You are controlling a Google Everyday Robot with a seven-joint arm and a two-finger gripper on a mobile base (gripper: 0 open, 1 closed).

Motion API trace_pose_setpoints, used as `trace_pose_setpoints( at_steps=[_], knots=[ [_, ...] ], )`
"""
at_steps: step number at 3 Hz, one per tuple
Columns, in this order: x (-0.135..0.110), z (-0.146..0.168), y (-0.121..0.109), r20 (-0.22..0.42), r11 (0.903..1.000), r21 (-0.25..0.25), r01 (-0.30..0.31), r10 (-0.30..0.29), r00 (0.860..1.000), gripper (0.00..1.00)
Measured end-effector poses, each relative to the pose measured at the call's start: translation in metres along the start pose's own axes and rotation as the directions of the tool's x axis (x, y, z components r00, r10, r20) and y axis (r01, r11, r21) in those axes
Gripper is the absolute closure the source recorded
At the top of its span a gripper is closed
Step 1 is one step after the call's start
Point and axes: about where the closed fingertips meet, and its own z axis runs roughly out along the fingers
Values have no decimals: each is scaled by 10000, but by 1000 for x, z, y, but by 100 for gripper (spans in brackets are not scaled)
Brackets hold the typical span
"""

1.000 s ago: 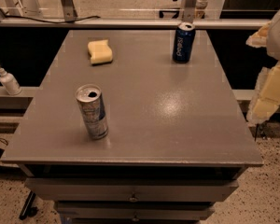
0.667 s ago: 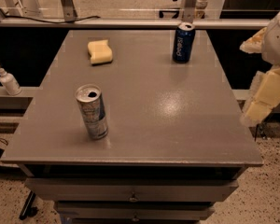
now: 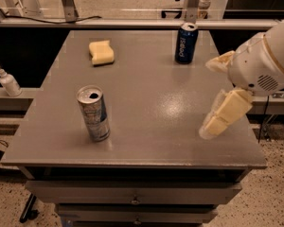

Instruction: Knock redbull can over

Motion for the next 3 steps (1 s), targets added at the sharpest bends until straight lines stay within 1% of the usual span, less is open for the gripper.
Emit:
trace_pose_setpoints(
  at_steps=[1,2,3],
  knots=[
    [-26,30,16,1223,9998,-210,0,26,9925,0],
    [-63,57,37,2269,9984,-569,56,75,9739,0],
    [-63,57,37,2264,9984,-564,62,67,9740,0]
  ],
)
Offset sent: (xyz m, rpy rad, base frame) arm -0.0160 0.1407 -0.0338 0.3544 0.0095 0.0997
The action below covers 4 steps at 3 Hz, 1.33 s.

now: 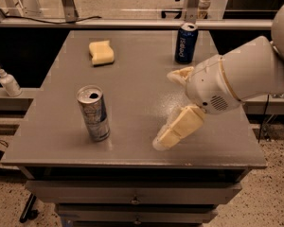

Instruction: Knock redbull can over

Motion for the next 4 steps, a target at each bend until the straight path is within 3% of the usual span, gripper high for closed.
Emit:
trace_pose_setpoints(
  at_steps=[1,3,4],
  knots=[
    [-10,5,2,317,9998,-109,175,-171,9994,0],
    [-50,67,8,1474,9975,-574,417,-329,9885,0],
    [-66,102,17,2179,9956,-833,433,-242,9757,0]
  ],
)
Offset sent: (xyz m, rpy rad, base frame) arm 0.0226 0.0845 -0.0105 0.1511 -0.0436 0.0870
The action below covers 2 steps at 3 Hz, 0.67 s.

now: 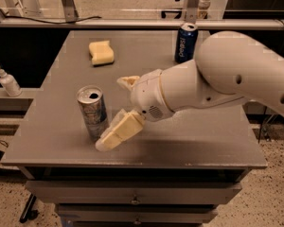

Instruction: Knock redbull can over

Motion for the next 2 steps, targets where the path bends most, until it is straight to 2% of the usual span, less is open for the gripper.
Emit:
trace_pose_setpoints(
  at_steps=[2],
  knots=[
    [-15,45,-7,1191,9990,69,-447,436,9919,0]
  ],
)
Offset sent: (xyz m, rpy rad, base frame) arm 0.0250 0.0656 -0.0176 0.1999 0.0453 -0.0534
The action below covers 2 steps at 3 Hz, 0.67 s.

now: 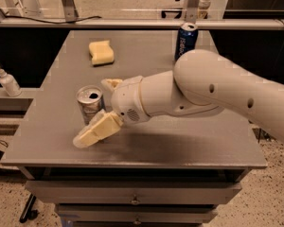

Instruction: Knock redbull can over

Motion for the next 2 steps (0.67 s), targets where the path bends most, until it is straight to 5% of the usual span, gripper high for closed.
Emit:
trace_pose_setpoints(
  at_steps=[2],
  knots=[
    [1,12,-5,414,9992,223,-333,323,9986,38]
  ],
)
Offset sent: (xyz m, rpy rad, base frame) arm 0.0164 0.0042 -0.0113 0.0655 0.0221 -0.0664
